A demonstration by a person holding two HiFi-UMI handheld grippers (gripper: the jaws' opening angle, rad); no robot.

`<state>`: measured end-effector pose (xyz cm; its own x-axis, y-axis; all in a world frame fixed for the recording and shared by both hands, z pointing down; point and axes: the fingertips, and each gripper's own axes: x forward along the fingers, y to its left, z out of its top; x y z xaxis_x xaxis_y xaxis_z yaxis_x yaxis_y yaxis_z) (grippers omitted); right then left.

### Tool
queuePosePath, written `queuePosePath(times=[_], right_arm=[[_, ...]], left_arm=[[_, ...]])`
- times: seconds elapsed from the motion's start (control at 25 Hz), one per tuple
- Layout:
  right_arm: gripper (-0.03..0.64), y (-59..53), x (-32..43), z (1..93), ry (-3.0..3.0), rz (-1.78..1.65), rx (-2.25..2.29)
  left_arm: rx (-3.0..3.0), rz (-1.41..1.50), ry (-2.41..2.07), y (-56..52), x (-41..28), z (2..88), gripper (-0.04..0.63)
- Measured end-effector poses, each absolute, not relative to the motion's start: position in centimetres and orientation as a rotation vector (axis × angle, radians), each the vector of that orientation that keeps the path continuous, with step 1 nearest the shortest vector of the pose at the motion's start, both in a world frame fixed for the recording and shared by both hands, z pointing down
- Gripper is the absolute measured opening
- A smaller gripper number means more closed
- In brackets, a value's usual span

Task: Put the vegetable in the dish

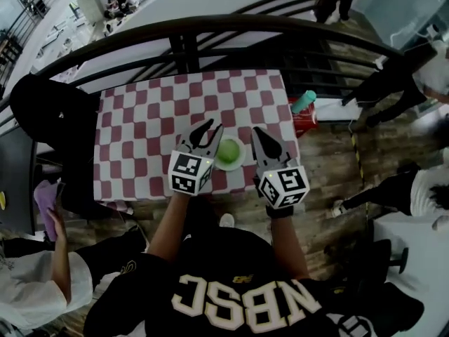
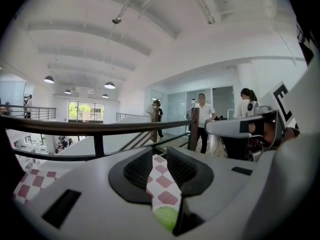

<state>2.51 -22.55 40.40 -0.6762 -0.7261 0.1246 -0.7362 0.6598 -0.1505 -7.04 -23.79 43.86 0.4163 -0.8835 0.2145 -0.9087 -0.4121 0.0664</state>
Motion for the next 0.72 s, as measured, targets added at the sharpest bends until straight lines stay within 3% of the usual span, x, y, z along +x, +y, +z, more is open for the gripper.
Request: queuePosePath(times=[0.24, 0.72], right_arm=[[0.015, -21.8, 3.3, 37.9, -2.770, 0.220, 1.352], [0.015, -20.7, 5.3, 35.0, -2.732, 0.148, 1.477]], left_arm=[[2.512, 0.059, -1.700, -22.1, -6.9, 39.2, 0.020], [2.600, -0.016, -1.726, -19.7, -4.4, 34.7, 0.018]])
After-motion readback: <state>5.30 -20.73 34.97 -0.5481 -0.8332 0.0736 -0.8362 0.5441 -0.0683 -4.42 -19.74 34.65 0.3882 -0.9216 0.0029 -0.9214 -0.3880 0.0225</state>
